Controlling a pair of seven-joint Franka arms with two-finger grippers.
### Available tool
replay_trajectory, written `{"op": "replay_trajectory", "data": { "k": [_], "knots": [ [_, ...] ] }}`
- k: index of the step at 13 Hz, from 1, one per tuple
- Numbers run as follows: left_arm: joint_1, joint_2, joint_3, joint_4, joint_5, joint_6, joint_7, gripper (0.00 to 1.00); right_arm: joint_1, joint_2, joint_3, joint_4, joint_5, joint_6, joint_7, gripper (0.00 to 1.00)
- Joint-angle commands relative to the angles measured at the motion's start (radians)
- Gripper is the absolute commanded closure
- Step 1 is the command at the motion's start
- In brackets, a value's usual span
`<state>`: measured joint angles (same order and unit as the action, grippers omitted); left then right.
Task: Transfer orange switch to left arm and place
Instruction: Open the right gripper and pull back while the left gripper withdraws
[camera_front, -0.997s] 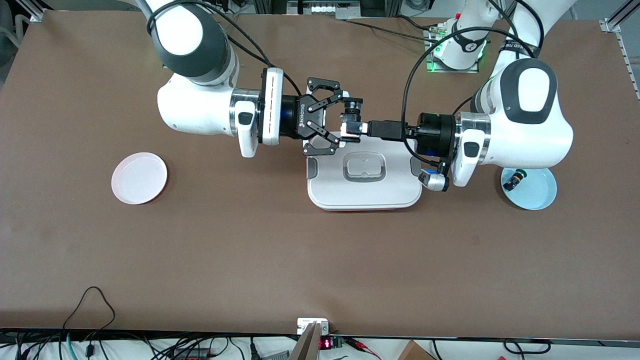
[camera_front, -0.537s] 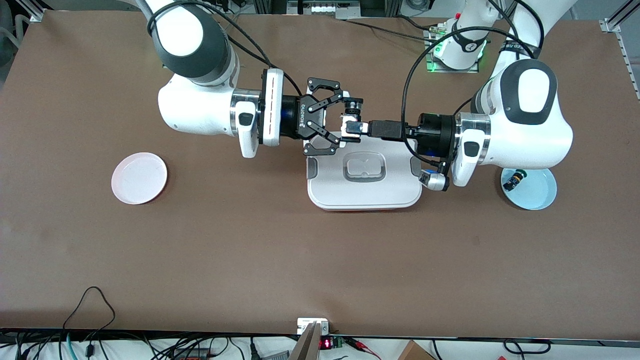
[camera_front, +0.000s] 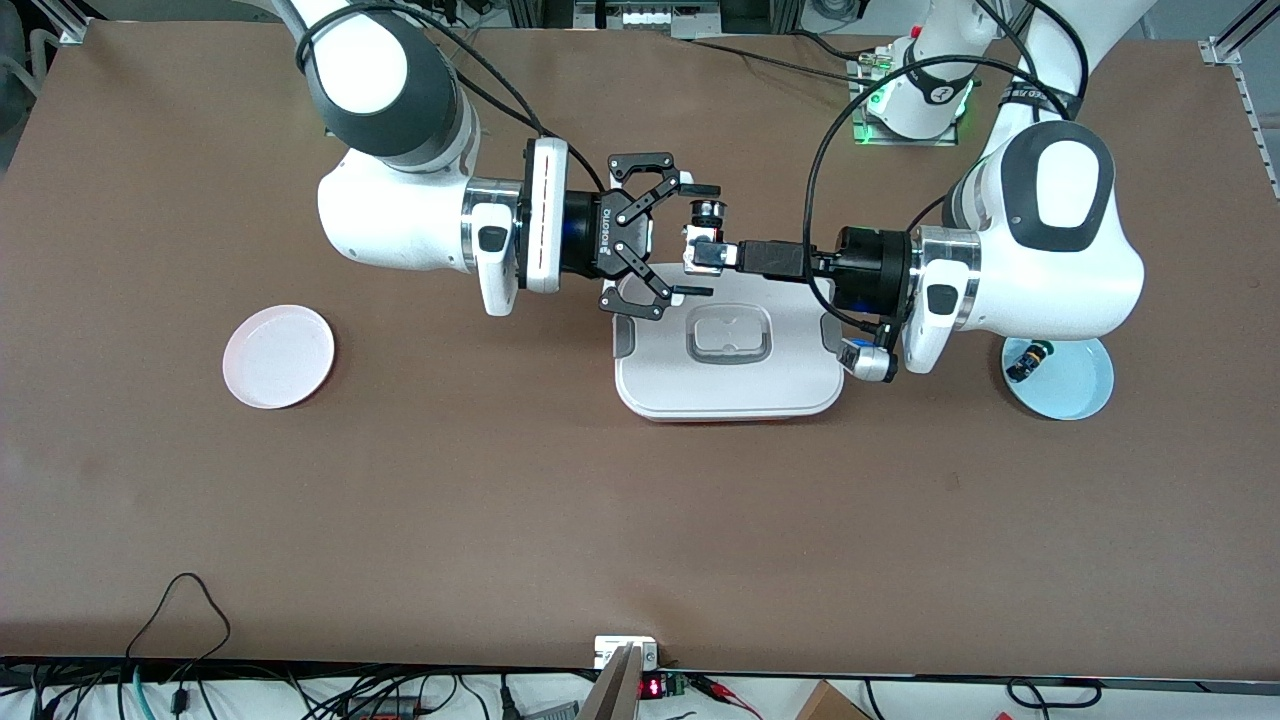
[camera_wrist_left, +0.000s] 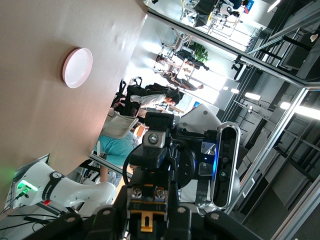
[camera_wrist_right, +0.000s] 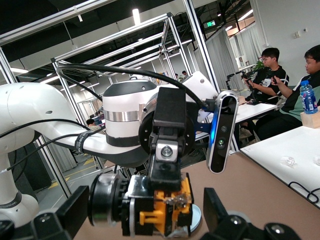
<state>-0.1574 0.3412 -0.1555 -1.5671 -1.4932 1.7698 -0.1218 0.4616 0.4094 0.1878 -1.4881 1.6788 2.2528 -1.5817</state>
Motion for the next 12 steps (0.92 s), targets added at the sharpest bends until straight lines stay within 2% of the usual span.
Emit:
{"op": "replay_trajectory", "data": {
  "k": [1, 3, 7, 9, 12],
  "knots": [
    [0.042, 0.001, -0.003, -0.007, 0.013, -0.059, -0.002, 1.0, 0.0, -0.015, 0.001, -0.015, 0.018, 0.017, -0.014, 0.0],
    [0.084, 0.012, -0.001, -0.007, 0.043, -0.122, -0.002, 1.0, -0.014, -0.029, -0.001, -0.044, 0.016, 0.011, -0.018, 0.0],
    [0.165, 0.007, -0.001, -0.007, 0.241, -0.26, -0.012, 1.0, -0.096, -0.089, -0.005, -0.147, -0.002, -0.012, -0.024, 0.0],
    [0.212, 0.009, -0.003, -0.005, 0.35, -0.32, -0.015, 1.0, -0.144, -0.116, -0.016, -0.211, -0.028, -0.074, -0.021, 0.0],
    [0.255, 0.005, -0.001, 0.006, 0.609, -0.387, -0.003, 1.0, -0.178, -0.129, -0.131, -0.25, -0.12, -0.256, -0.014, 0.0]
  ]
}}
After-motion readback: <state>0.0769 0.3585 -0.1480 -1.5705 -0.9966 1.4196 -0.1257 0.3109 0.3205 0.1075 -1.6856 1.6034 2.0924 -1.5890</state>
